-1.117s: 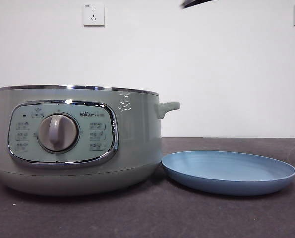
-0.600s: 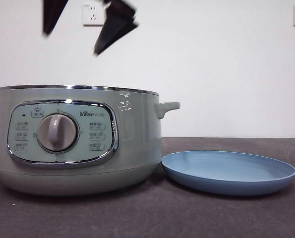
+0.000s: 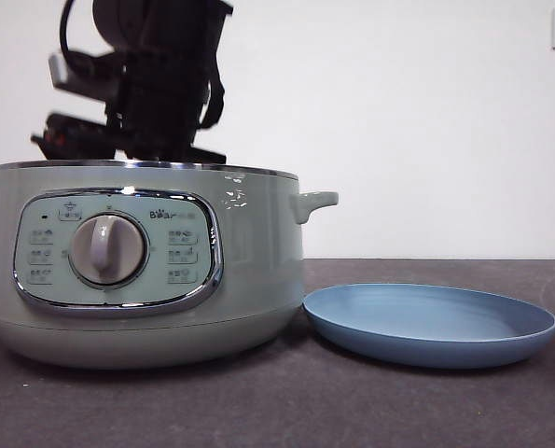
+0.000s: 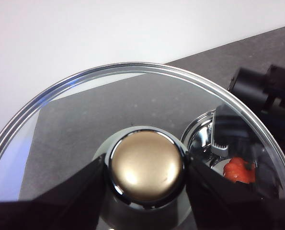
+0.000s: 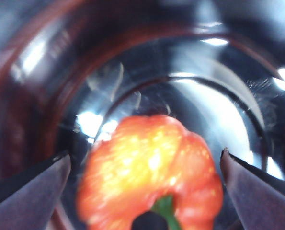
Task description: Take the pumpkin out from the steamer,put the pumpkin in the blue plate,close the lid
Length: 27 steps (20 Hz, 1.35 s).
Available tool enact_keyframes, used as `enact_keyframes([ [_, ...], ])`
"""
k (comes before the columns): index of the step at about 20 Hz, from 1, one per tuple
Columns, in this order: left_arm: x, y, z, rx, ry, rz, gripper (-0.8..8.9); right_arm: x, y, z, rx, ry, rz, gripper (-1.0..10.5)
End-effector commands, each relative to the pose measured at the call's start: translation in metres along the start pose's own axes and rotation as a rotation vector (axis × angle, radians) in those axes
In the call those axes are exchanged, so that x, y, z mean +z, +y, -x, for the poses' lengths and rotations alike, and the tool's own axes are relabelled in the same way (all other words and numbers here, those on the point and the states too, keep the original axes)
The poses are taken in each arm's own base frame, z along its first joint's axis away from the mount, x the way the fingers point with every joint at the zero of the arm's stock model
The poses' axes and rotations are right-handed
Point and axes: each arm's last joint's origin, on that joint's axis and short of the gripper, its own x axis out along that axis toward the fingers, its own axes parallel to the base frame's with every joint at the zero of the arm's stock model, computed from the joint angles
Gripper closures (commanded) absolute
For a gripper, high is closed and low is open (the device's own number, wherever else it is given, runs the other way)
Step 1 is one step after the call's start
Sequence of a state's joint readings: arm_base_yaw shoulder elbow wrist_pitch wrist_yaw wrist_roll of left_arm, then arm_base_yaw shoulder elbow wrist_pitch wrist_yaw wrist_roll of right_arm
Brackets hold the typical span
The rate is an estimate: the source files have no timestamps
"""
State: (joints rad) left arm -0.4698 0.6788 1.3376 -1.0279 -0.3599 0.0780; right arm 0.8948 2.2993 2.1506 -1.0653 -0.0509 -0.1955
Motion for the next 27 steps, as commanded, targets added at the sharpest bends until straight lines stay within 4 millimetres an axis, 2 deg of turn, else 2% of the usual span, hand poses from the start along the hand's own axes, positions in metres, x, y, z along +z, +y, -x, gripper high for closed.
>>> enact_keyframes([
  [1, 0.005, 0.003, 0.006, 0.010, -0.058, 0.027, 8.22, -0.001, -0.004, -0.010, -0.006, 0.015, -0.009, 6.1],
  [2, 0.004, 0.003, 0.006, 0.010, -0.055, 0.025, 8.22, -0.001, -0.004, -0.010, -0.007, 0.015, -0.009, 8.3],
  [3, 0.005, 0.003, 0.006, 0.010, -0.055, 0.026, 8.22, -0.002, -0.005, -0.010, -0.006, 0.019, -0.012, 9.5],
  [4, 0.005, 0.003, 0.006, 0.009, -0.056, 0.026, 8.22, -0.003, -0.005, -0.008, -0.005, 0.025, -0.016, 9.6],
  [6, 0.005, 0.002, 0.005, 0.008, -0.055, 0.027, 8.22, -0.005, -0.004, 0.014, -0.006, 0.020, -0.015, 9.6],
  [8, 0.005, 0.002, 0.005, 0.009, -0.057, 0.028, 8.22, -0.007, -0.002, 0.053, -0.017, -0.030, -0.014, 9.6],
  [11, 0.010, 0.003, 0.005, 0.008, -0.103, 0.045, 8.22, -0.029, -0.010, 0.139, -0.055, -0.118, -0.047, 9.6],
  [14, 0.013, 0.003, 0.006, -0.005, -0.131, 0.054, 8.22, -0.073, -0.028, 0.224, -0.117, -0.203, -0.141, 9.6],
  [17, 0.016, 0.002, 0.005, -0.043, -0.160, 0.060, 8.22, -0.121, -0.056, 0.277, -0.240, -0.266, -0.333, 9.6],
  [19, 0.016, 0.001, 0.003, -0.045, -0.156, 0.059, 8.22, -0.152, -0.065, 0.292, -0.297, -0.265, -0.436, 9.6],
  [21, 0.016, 0.000, 0.003, -0.060, -0.158, 0.058, 8.22, -0.182, -0.063, 0.292, -0.312, -0.231, -0.502, 9.6],
  [24, 0.019, -0.002, 0.000, -0.097, -0.162, 0.075, 8.22, -0.219, -0.053, 0.272, -0.315, -0.214, -0.554, 9.6],
  [27, 0.023, -0.005, -0.008, -0.101, -0.156, 0.077, 8.22, -0.239, -0.047, 0.238, -0.311, -0.220, -0.594, 9.6],
])
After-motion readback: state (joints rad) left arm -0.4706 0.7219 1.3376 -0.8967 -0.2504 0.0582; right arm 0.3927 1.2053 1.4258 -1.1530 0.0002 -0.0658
